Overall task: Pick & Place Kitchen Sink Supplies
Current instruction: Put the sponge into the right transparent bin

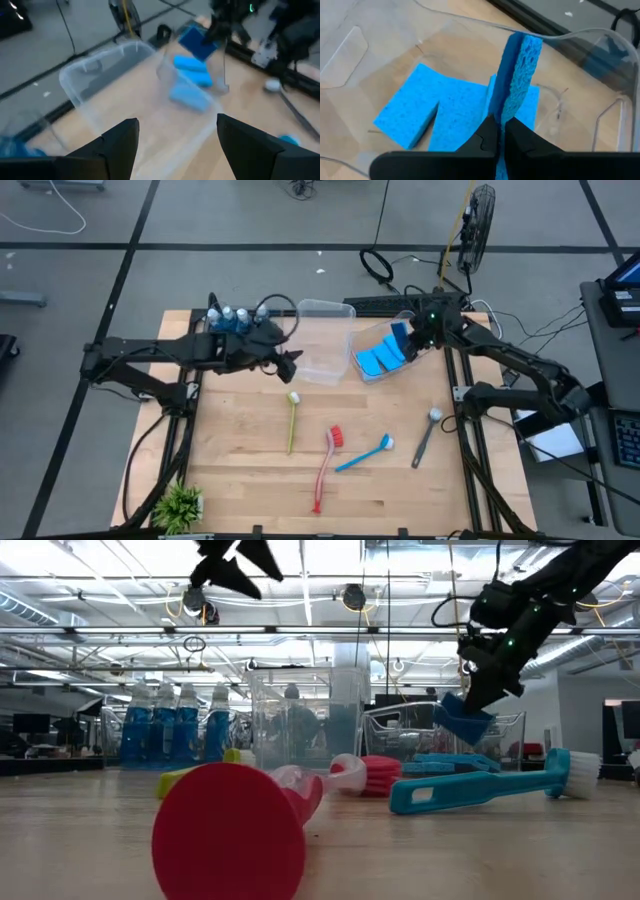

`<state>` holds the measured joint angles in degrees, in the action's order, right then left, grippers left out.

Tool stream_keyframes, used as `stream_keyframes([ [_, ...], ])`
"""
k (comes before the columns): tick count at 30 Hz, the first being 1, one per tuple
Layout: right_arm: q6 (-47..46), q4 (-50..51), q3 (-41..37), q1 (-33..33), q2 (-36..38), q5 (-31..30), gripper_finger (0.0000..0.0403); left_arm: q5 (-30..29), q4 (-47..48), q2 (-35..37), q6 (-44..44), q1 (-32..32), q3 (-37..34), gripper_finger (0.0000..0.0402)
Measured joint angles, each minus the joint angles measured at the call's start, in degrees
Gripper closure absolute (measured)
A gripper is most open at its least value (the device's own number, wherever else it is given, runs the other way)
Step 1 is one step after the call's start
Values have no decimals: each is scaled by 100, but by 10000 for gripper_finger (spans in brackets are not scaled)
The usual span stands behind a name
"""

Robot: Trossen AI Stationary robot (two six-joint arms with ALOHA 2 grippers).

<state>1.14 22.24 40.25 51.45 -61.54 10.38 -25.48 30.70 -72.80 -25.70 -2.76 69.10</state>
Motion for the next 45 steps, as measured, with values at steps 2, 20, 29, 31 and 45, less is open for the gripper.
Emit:
stream_keyframes([
  [2, 5, -109, 0, 113, -115, 203, 403, 89, -298, 279, 58, 17, -450, 133],
  [20, 5, -158, 0, 513, -639, 946, 402, 257, -2793, 2445, 138, 366, -3214, 133],
  [29, 2, -37, 0, 511, -642, 937, 392, 272, -2797, 2559, 161, 380, -3280, 133],
  [31, 3, -30, 0, 511, -642, 934, 386, 274, -2796, 2559, 156, 380, -3280, 133],
  [45, 150, -26, 0, 508, -642, 900, 313, 300, -2798, 2558, 119, 380, -3280, 133],
])
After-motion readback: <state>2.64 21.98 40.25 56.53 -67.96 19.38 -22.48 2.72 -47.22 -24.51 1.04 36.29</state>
